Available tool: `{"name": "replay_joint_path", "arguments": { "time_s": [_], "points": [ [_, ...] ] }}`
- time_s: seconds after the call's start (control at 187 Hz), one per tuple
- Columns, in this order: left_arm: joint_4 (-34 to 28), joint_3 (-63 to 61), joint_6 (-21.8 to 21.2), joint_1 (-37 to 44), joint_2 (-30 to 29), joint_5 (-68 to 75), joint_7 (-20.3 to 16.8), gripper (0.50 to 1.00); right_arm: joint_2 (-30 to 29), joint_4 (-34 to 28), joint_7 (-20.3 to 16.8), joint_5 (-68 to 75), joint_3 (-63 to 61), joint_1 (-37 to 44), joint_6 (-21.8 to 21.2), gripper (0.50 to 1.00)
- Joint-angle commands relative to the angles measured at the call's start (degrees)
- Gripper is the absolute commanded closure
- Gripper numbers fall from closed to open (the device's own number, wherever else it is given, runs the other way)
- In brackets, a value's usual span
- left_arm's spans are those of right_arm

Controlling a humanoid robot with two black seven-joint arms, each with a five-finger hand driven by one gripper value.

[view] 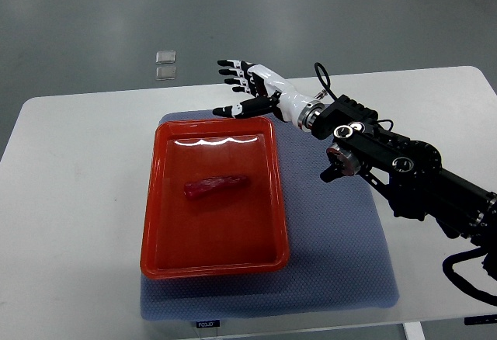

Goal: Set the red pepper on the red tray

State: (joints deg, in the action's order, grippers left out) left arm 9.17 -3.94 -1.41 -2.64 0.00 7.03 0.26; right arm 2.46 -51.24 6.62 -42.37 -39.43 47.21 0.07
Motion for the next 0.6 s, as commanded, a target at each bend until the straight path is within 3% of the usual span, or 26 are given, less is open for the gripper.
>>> {"name": "replay_joint_path", "arguments": {
  "time_s": [0.0,0.102,0.107,0.187,0.193,0.385,0.599],
  "points": [
    [0.0,0.0,0.0,0.0,0.0,0.0,0.0,0.5,-0.2,0.1,1.0,10.8,-7.5,-3.0,-1.6,0.603],
    [0.0,0.0,0.0,0.0,0.0,0.0,0.0,0.5,-0.2,0.3,1.6,16.8,-10.9,-4.7,-3.7,0.603],
    [0.1,0.0,0.0,0.0,0.0,0.0,0.0,0.5,-0.1,0.9,2.0,22.4,-13.8,-6.6,-6.1,0.599],
    [0.1,0.0,0.0,0.0,0.0,0.0,0.0,0.5,0.1,1.7,2.0,25.4,-15.0,-7.6,-7.5,0.593],
    [0.1,0.1,0.0,0.0,0.0,0.0,0.0,0.5,0.2,3.4,2.0,28.7,-15.8,-8.7,-9.6,0.593],
    [0.1,0.1,0.0,0.0,0.0,0.0,0.0,0.5,0.2,7.3,2.1,33.3,-15.9,-11.4,-15.4,0.591],
    [0.1,0.0,0.0,0.0,0.0,0.0,0.0,0.5,0.4,8.0,2.4,33.8,-16.0,-12.1,-16.0,0.591]
  ]
}}
